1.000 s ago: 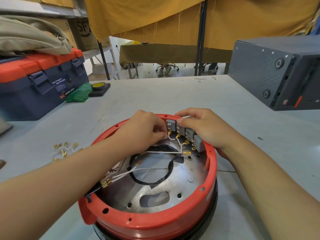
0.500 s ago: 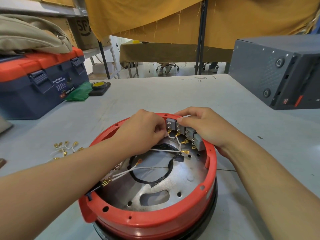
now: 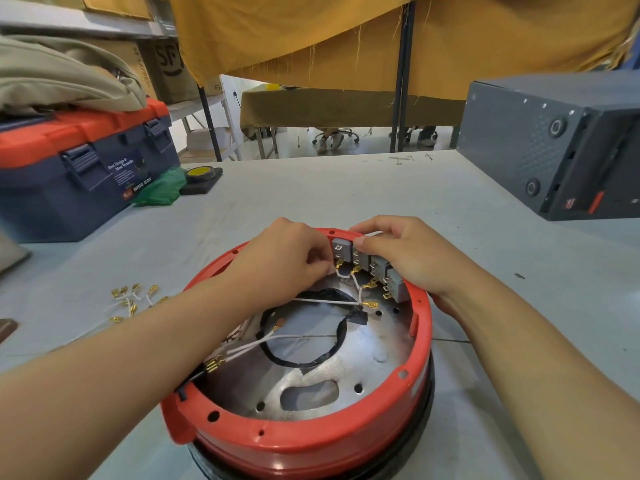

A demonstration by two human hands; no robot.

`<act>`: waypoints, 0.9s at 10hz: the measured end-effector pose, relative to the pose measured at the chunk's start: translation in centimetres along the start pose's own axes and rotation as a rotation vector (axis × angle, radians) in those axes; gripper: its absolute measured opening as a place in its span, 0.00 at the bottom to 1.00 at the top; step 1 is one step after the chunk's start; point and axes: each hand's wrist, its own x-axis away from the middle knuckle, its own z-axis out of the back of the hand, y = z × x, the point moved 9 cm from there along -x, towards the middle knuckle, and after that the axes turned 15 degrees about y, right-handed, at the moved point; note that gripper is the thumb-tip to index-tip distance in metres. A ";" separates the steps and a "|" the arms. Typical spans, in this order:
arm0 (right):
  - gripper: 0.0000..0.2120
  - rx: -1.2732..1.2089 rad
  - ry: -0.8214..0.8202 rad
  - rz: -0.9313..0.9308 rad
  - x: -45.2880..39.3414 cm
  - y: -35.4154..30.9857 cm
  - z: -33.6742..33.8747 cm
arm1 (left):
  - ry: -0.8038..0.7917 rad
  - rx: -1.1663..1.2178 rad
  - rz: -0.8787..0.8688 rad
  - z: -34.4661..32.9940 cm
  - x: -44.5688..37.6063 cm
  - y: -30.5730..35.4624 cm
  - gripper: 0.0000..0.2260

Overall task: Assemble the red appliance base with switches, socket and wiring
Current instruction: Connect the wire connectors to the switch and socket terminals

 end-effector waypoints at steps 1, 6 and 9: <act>0.06 0.003 0.002 0.011 0.1 -0.2 0.0 | 0.055 -0.014 -0.115 0.6 0.4 1.6 0.04; 0.06 -0.024 0.001 0.002 0.0 -0.1 0.0 | -0.031 -0.026 -0.242 -0.7 0.5 3.1 0.04; 0.06 -0.023 0.004 0.002 0.0 0.0 0.0 | -0.040 -0.063 -0.199 -1.1 0.5 2.7 0.05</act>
